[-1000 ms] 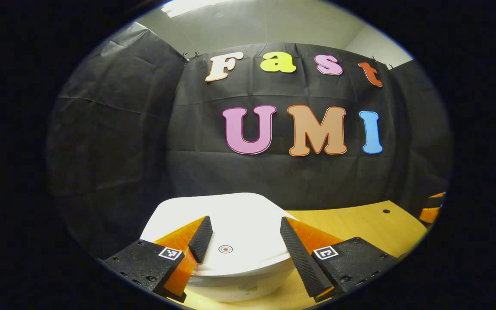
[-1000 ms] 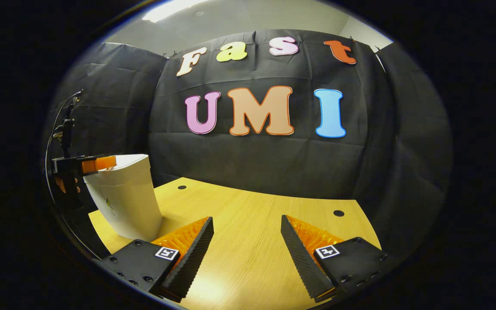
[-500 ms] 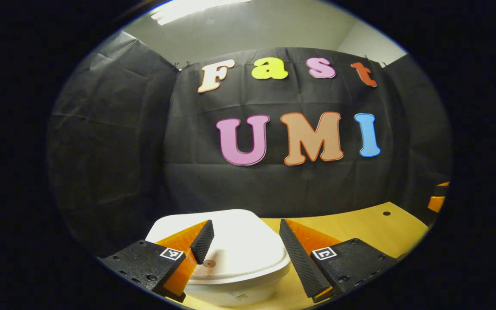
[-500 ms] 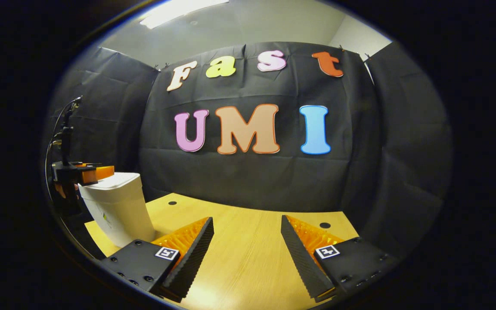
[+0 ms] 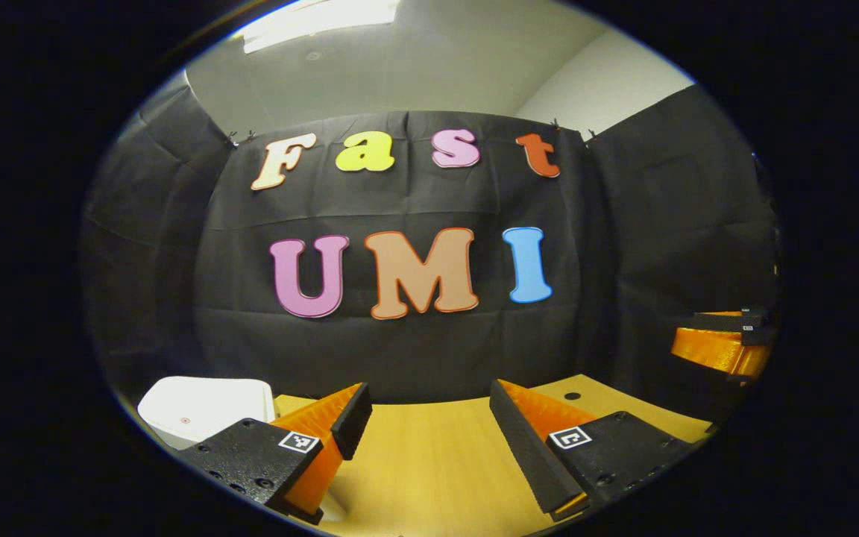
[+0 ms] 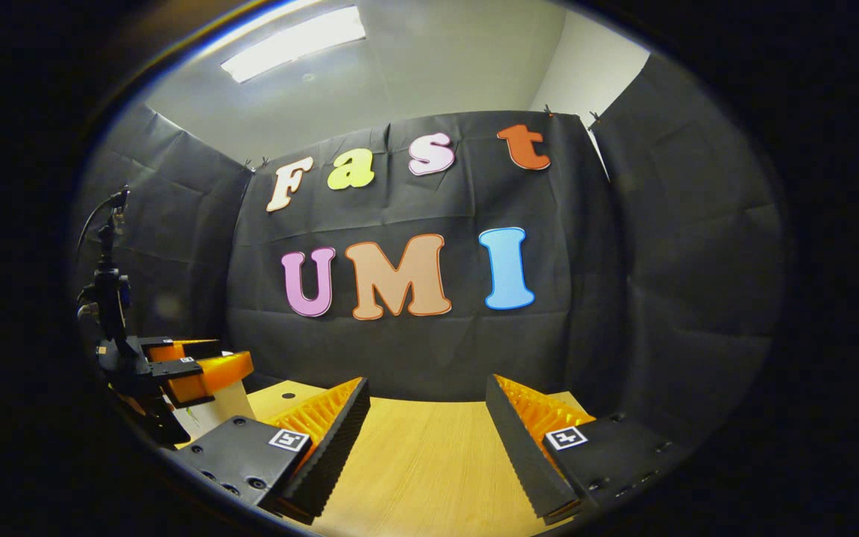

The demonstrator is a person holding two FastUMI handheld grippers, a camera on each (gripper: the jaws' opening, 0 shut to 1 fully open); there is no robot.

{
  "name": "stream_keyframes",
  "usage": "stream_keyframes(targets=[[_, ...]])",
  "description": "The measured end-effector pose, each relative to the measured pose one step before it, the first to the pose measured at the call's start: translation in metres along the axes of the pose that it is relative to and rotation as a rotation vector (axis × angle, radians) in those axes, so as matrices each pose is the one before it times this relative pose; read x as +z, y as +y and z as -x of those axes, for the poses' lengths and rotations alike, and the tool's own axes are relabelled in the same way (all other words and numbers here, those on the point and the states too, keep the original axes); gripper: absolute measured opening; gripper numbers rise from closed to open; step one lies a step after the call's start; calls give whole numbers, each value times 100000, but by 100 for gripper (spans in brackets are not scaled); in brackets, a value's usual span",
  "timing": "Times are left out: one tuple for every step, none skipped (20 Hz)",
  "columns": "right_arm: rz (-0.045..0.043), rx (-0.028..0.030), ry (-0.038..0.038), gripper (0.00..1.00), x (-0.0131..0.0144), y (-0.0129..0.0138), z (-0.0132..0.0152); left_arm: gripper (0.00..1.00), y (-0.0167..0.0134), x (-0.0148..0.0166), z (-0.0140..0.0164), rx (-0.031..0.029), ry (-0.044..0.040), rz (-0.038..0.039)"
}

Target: Press the lid of the desktop garbage bin to open it, pick up the crumpled paper on the desktop and throw it into the bin, then pick up the pop can on the desktop and drop it into the bin, and finally close the garbage bin lid.

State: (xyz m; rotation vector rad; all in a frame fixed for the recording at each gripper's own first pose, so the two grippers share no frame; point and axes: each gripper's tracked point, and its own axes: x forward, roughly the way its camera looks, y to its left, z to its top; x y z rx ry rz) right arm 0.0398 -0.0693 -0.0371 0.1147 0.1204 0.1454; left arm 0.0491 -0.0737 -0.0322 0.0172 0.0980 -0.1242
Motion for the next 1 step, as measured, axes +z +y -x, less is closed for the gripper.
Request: stream_keyframes(targets=[[-1229,-89,-1457,99,470,-498,479,96,-1016,398,20,-1458,-609,994]])
